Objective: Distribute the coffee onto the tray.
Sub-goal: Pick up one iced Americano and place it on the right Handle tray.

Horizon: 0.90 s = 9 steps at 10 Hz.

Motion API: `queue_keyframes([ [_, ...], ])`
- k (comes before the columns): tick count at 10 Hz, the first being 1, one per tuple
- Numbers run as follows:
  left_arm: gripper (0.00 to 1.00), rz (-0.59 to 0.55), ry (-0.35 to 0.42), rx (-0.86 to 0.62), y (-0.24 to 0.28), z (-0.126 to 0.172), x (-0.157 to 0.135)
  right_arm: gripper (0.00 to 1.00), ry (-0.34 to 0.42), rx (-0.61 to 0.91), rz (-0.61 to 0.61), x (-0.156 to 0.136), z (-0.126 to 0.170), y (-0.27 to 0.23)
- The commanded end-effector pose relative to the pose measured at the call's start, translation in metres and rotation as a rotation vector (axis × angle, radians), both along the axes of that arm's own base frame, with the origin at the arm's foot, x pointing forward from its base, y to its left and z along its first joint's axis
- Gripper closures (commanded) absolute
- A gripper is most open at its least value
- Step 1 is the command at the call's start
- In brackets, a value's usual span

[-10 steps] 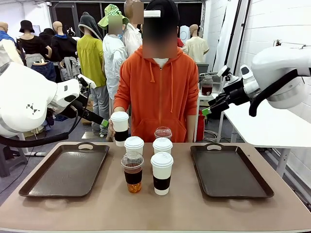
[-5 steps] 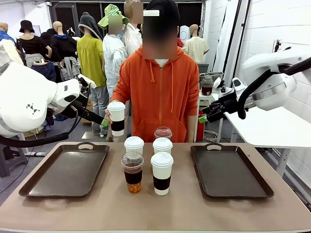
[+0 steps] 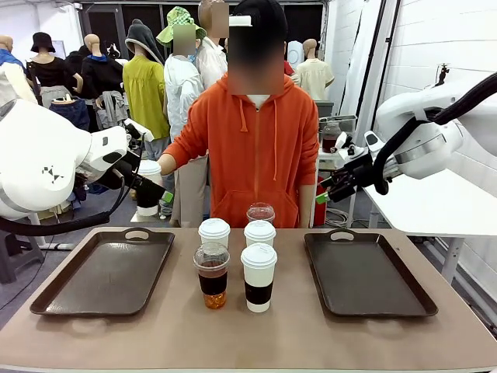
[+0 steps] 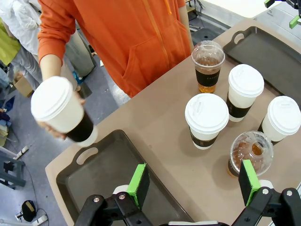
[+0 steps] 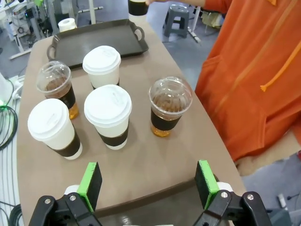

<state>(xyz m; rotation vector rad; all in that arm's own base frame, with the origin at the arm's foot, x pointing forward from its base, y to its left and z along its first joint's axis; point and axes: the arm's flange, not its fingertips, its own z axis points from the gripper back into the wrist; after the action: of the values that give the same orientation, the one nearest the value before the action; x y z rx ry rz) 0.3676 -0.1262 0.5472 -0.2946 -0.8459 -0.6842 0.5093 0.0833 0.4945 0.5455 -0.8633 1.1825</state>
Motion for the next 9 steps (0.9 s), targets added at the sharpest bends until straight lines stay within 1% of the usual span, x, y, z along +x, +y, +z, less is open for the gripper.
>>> queue_keyframes([
  [1, 0.00, 0.001, 0.001, -0.005, 0.001, 0.000, 0.000, 0.00, -0.001, 0.017, 0.007, -0.001, 0.000, 0.000],
  [3, 0.00, 0.001, 0.001, -0.005, 0.001, 0.000, 0.000, 0.00, 0.000, -0.002, -0.001, 0.000, 0.000, -0.001],
  [4, 0.00, 0.001, 0.001, -0.005, 0.001, 0.000, 0.000, 0.00, -0.007, 0.003, 0.000, 0.014, -0.001, 0.002],
  [5, 0.00, 0.001, 0.001, -0.005, 0.001, 0.000, 0.000, 0.00, -0.025, 0.013, 0.062, 0.035, -0.006, 0.006],
  [6, 0.00, 0.001, 0.001, -0.005, 0.001, 0.000, 0.000, 0.00, -0.011, 0.024, 0.086, 0.050, -0.013, 0.008],
  [9, 0.00, 0.001, 0.001, -0.005, 0.001, 0.000, 0.000, 0.00, -0.020, 0.036, 0.118, 0.083, -0.044, 0.010],
])
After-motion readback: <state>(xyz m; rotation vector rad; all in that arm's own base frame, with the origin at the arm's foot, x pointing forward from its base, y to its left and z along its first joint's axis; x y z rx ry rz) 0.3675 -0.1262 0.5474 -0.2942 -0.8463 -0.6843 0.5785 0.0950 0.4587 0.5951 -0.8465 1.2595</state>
